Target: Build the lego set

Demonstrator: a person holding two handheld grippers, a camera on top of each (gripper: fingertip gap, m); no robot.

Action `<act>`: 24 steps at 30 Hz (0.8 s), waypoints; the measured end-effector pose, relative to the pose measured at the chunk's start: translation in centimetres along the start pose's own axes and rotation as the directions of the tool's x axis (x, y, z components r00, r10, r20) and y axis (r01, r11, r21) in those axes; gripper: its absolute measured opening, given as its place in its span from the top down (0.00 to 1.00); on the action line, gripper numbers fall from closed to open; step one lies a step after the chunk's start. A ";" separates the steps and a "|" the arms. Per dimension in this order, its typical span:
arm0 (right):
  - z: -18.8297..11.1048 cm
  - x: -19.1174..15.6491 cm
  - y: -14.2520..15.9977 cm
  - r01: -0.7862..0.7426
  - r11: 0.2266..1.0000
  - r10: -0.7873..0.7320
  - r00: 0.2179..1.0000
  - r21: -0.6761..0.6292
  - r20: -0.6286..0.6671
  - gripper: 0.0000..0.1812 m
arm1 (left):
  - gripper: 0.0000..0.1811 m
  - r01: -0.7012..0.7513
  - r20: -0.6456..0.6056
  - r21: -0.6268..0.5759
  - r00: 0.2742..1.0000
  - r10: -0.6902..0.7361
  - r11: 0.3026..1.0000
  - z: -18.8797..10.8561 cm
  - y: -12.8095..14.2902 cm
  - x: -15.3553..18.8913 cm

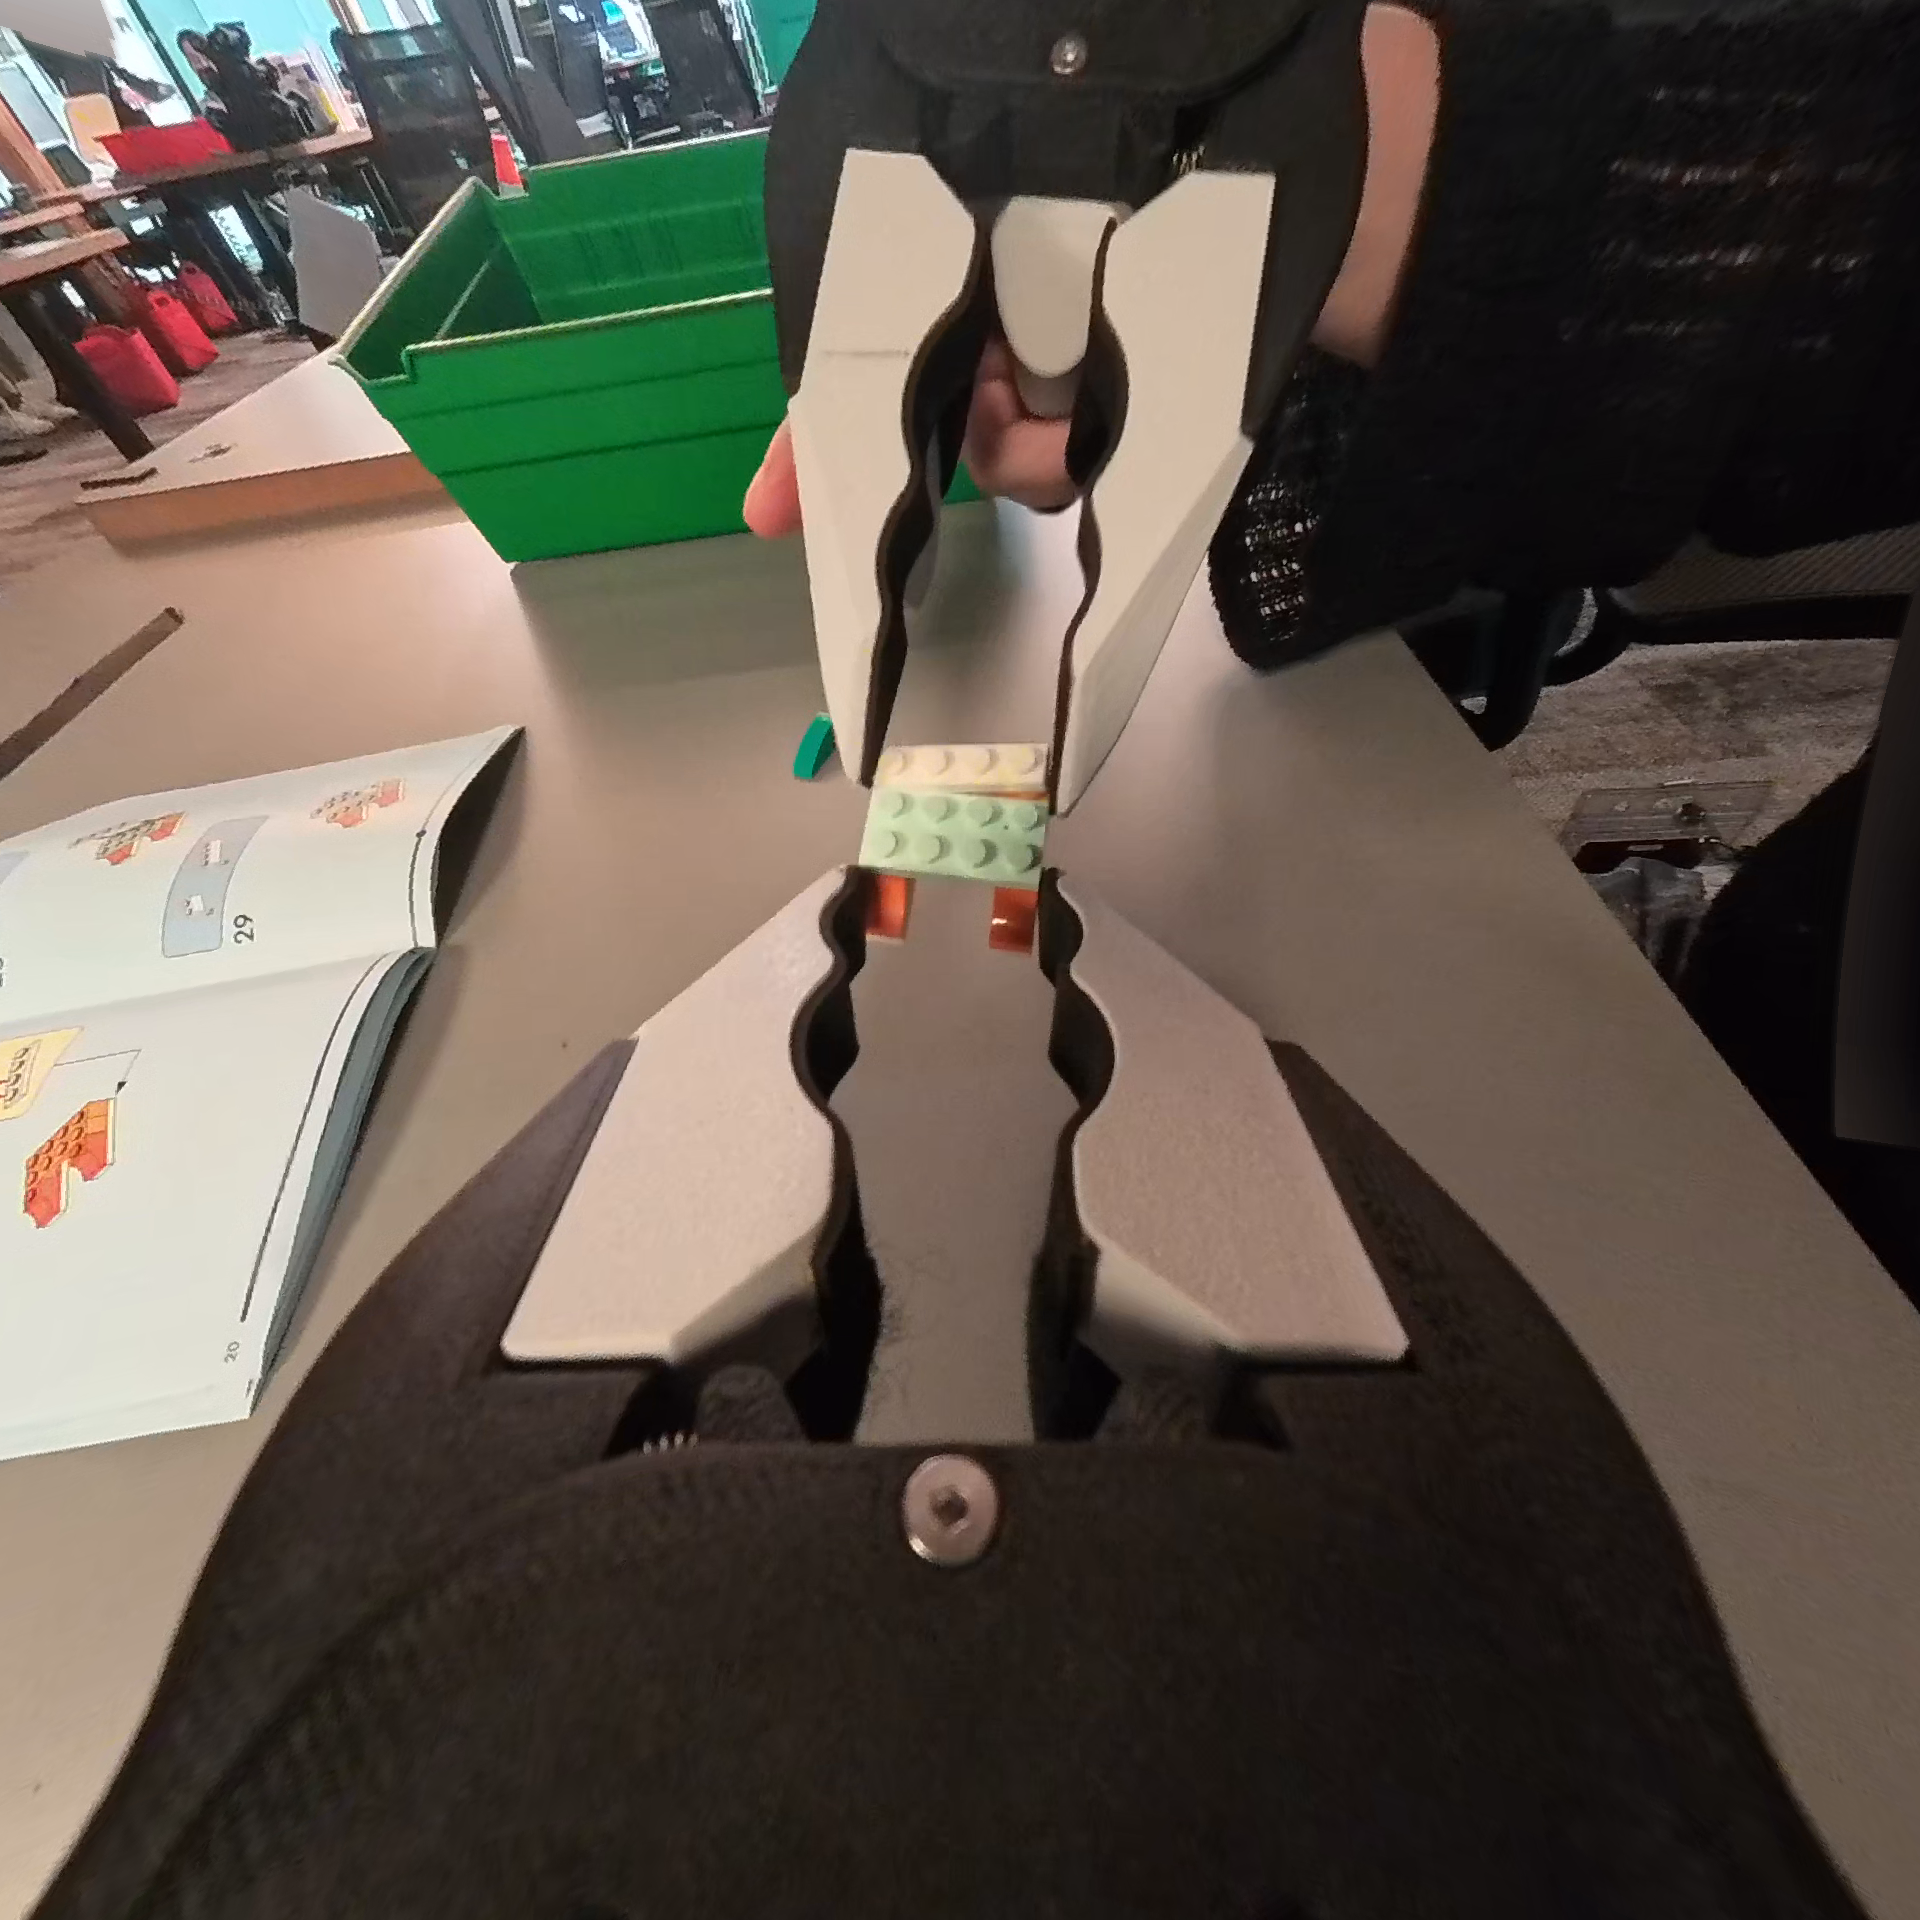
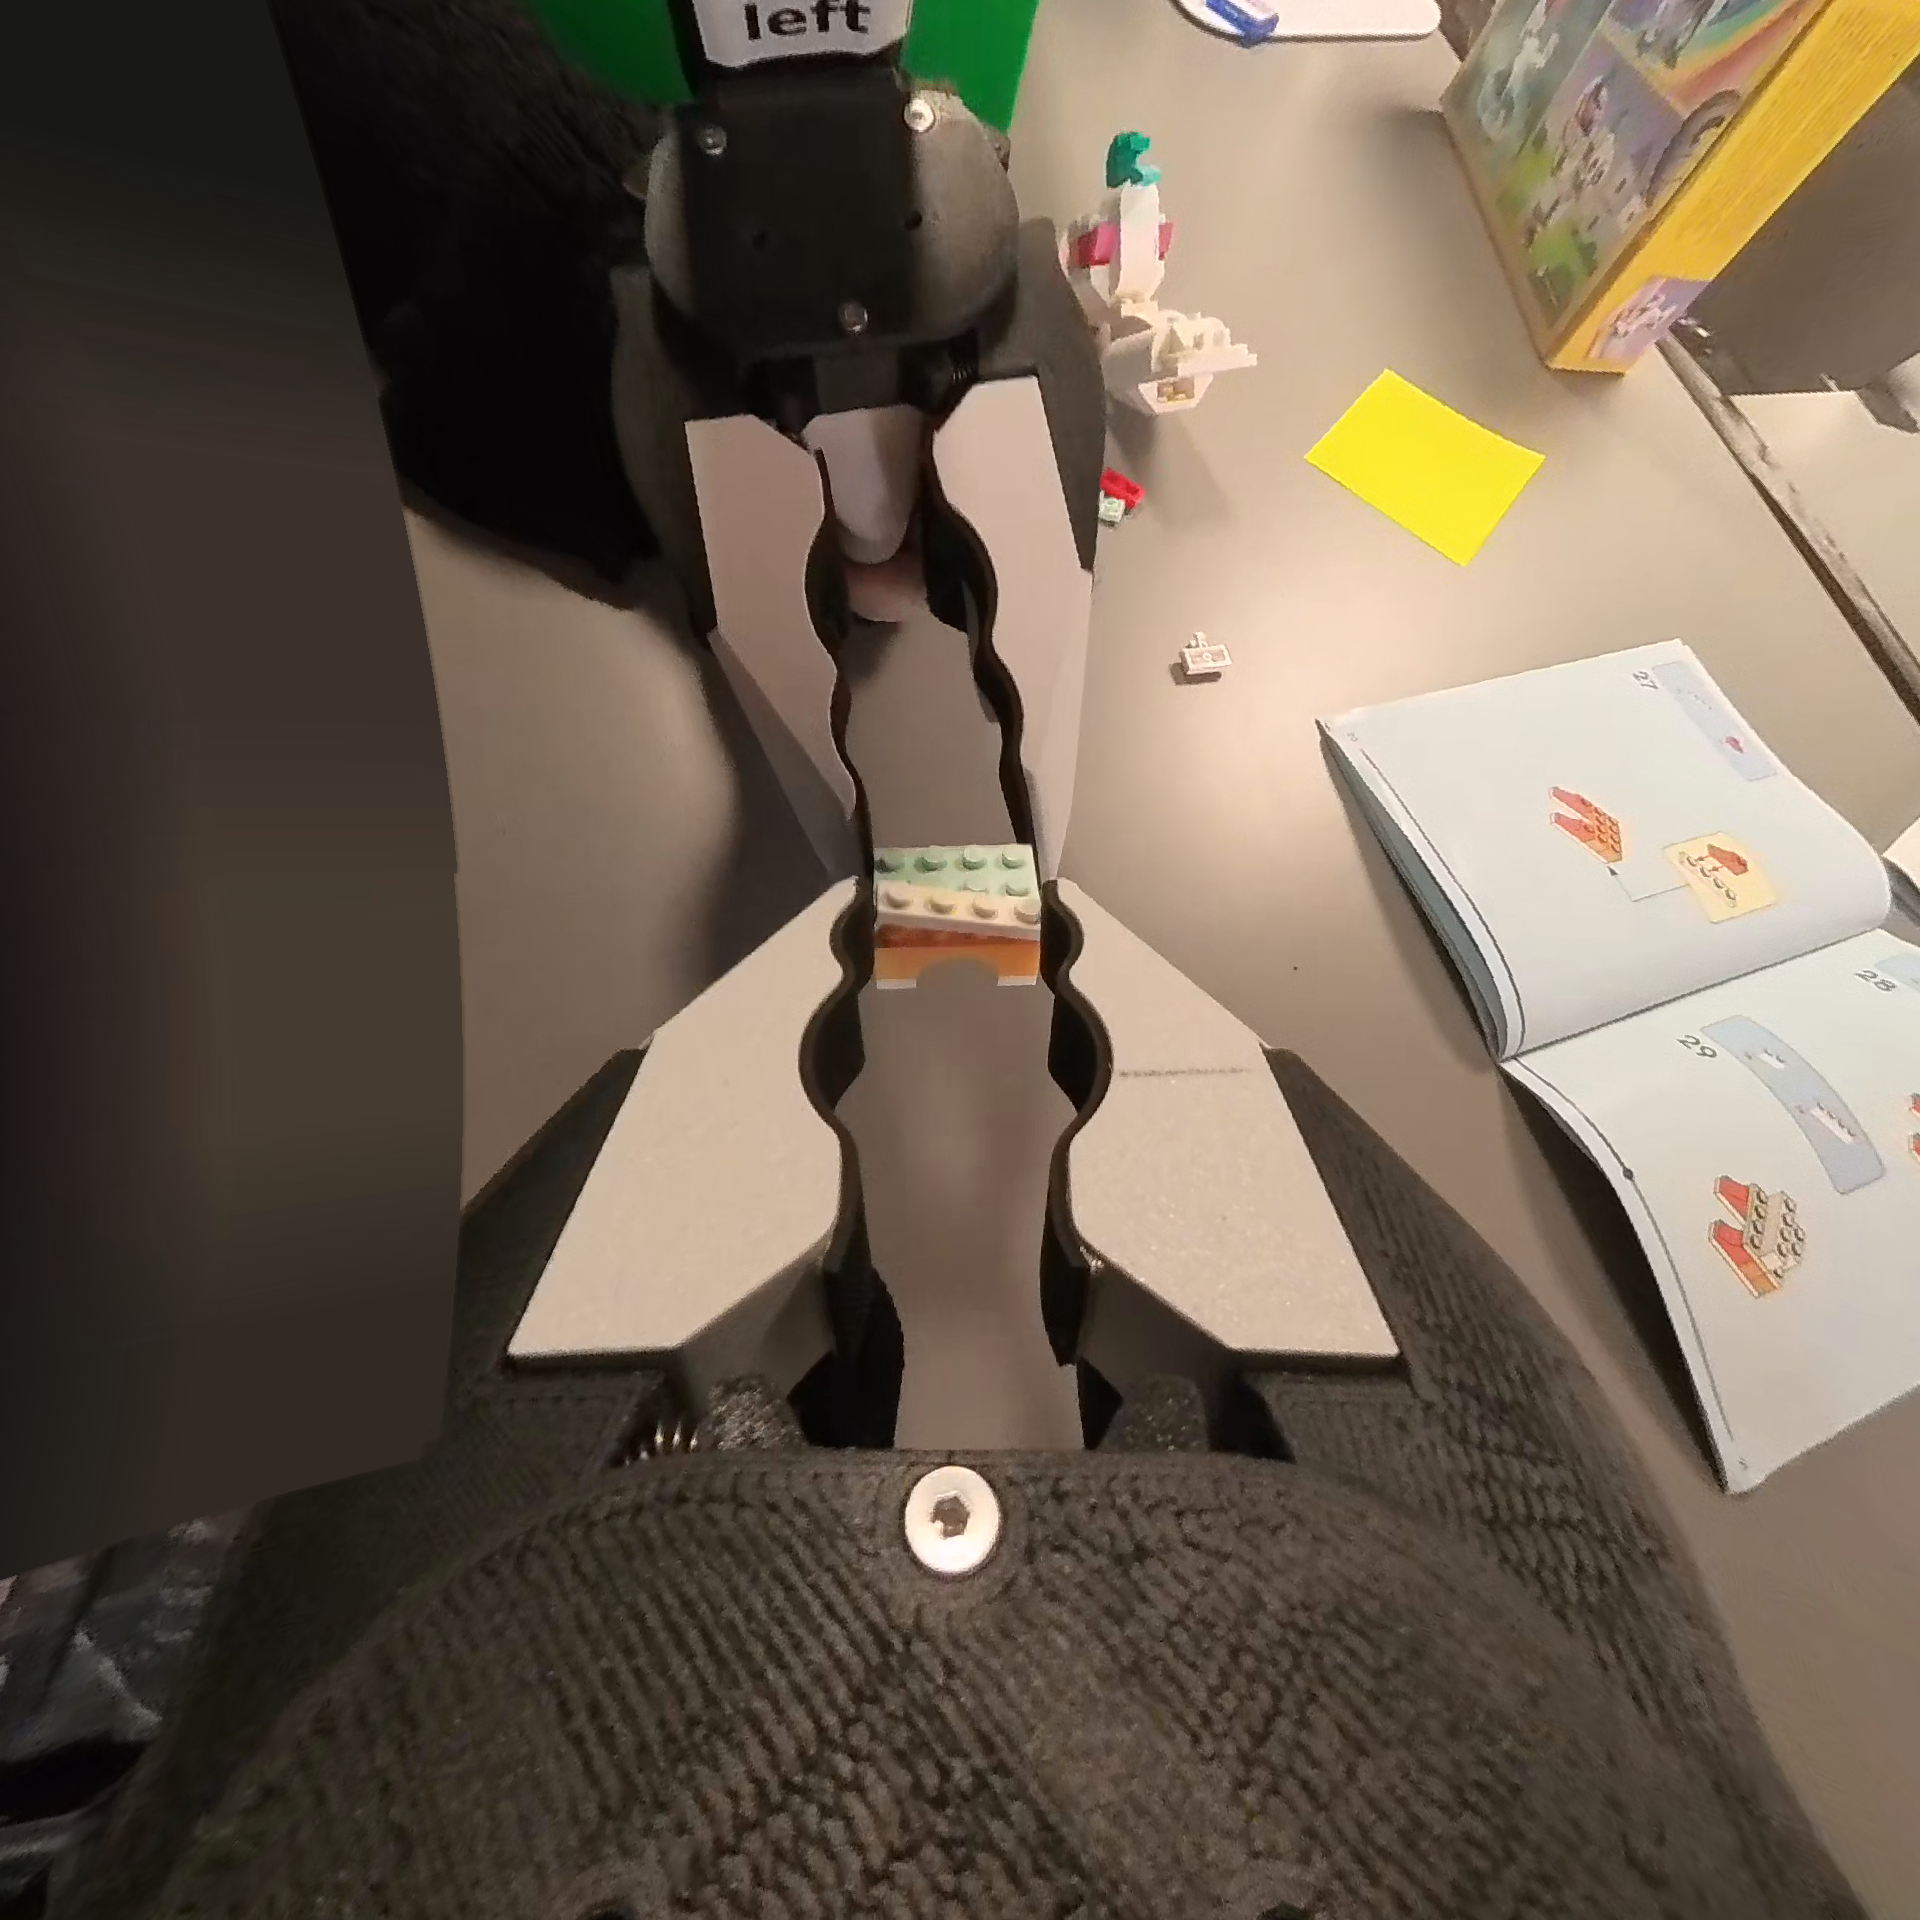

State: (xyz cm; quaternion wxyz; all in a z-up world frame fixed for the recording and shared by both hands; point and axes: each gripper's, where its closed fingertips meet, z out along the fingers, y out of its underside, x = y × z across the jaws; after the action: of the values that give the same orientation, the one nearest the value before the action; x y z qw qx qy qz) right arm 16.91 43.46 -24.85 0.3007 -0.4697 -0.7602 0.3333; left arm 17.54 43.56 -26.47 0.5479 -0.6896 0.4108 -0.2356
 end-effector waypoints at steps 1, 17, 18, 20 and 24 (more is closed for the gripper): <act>0.0 0.0 -0.1 -0.001 1.000 0.001 1.000 0.004 0.000 0.84 | 0.82 0.001 -0.001 0.004 1.000 -0.001 1.000 0.0 0.0 0.0; 0.0 -0.1 -0.2 0.050 0.999 -0.049 0.999 0.005 -0.022 0.83 | 0.82 0.012 -0.010 0.018 1.000 -0.011 1.000 -0.1 -0.2 0.0; 0.0 -0.1 -0.2 0.053 0.999 -0.052 0.998 0.005 -0.024 0.83 | 0.82 0.012 -0.009 0.019 1.000 -0.012 1.000 -0.1 -0.2 0.0; -0.1 -0.1 -0.2 0.054 0.999 -0.054 0.998 0.005 -0.023 0.83 | 0.82 0.013 -0.011 0.018 1.000 -0.013 1.000 -0.1 -0.2 0.0; -0.1 -0.1 -0.2 0.061 0.998 -0.060 0.998 0.008 -0.026 0.83 | 0.82 0.015 -0.013 0.017 1.000 -0.014 1.000 -0.1 -0.2 0.0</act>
State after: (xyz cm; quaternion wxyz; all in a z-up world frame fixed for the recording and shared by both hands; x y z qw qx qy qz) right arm 16.89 43.29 -24.63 0.3225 -0.4495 -0.7687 0.3211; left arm 17.50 43.52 -26.23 0.5492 -0.6864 0.4074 -0.2476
